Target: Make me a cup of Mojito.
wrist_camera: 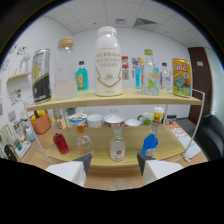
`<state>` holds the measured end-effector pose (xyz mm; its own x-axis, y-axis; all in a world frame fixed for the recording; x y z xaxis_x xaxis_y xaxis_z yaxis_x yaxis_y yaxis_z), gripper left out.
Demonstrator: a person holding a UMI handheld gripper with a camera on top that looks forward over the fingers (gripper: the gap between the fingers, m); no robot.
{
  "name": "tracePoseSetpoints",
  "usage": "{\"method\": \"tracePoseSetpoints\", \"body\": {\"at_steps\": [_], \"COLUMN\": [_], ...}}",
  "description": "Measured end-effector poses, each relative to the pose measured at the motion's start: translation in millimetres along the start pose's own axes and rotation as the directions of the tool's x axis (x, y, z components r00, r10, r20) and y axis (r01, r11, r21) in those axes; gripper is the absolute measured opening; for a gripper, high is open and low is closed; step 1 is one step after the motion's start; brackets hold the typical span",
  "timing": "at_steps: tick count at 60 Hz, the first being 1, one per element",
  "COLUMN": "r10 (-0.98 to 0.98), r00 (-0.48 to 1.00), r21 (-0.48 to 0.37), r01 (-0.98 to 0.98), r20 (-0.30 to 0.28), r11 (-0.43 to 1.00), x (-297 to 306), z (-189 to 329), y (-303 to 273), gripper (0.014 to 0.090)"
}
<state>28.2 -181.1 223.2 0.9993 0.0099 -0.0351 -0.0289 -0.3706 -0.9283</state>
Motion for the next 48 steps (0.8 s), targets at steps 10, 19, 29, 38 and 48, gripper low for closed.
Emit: {"method": "tracePoseSetpoints", "body": {"at_steps": [10,19,29,38,48], "r10": [0.027,0.029,0.003,-0.005,-0.014], "r00": [1.0,1.0,1.0,1.0,1.0], "r21": [-0.062,-0.098,-0.094,-0.111,-0.062], "r01": [-0.027,-0.028,-0.005,0.001,0.014], "r20": [-0.008,0.01,-0.021,-0.028,-0.006], "r11": [0.998,0.995,0.996,0.994,0.998], "x": [10.3,7.3,12.0,13.0,11.4], "z": [43.7,66.8,75.6,72.5,48.2], "y": [7.3,14.5,12.8,13.4,-2.7], "gripper": [0.0719,0.0551,0.0356,0.0349,0.0339]}}
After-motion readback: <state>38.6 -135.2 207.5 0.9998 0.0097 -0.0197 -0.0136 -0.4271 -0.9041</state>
